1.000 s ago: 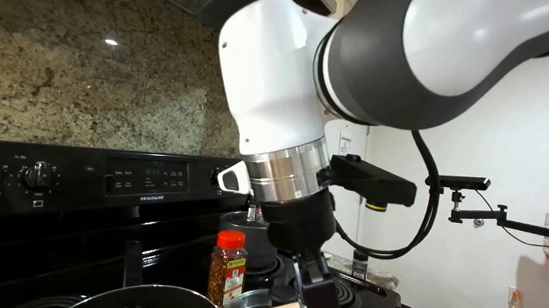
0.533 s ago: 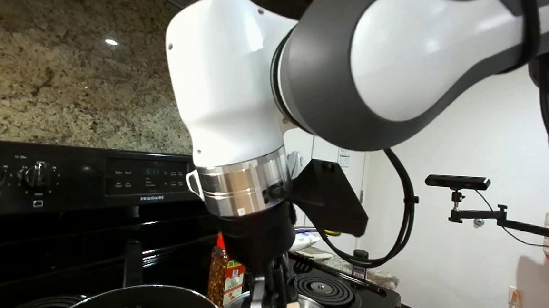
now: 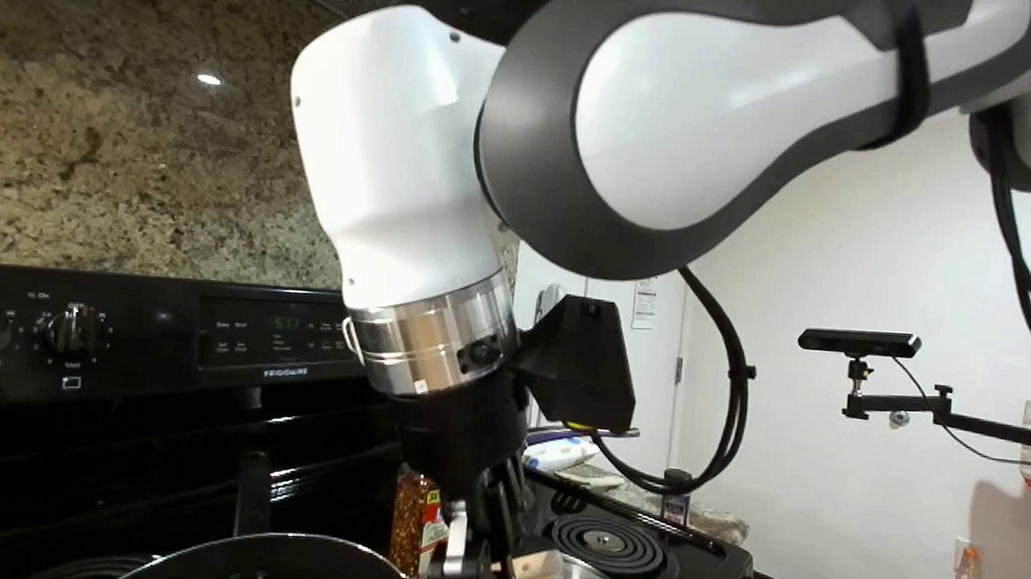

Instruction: Take the spoon out of the left black pot and put it on the stove

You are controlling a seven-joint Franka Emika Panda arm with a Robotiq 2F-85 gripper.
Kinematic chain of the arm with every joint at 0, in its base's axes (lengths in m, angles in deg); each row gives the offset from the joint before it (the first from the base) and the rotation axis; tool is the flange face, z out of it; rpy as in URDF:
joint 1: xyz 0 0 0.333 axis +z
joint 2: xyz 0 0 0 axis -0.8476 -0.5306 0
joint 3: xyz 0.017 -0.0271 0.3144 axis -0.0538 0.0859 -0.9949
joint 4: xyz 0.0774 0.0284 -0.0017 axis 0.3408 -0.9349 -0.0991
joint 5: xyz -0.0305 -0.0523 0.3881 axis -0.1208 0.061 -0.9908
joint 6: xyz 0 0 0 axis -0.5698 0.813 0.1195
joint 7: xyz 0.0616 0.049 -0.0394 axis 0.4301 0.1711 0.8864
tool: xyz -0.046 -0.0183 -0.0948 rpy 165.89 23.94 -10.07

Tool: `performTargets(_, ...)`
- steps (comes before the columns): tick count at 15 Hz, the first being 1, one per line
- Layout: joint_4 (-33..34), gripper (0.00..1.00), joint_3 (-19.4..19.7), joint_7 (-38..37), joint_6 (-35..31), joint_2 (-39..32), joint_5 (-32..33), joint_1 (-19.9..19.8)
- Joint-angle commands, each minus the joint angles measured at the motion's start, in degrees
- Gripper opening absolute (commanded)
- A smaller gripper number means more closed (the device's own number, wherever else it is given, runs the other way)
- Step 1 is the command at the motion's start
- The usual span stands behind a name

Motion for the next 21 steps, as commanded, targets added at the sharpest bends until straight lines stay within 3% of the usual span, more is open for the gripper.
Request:
performTargets(1,1.2,0.06,0.6,1.3,2.7,1.9,-0.9,0.1)
performTargets(5,0.1,0.00,0.9,2.7,2.4,8.0,-1.5,-0.7)
performTargets(11,-3.5,0.01,2.4,4.9,1.7,19.2,-2.8,-3.1)
performTargets(18,-12.8,0.01,8.5,6.1,0.3,33.4,-6.0,-9.1)
performTargets(19,-7.9,0.01,6.2,4.3,1.7,28.4,-4.3,-8.8)
performTargets(21,-8.8,0.06,6.7,4.7,1.7,30.0,-4.5,-9.7)
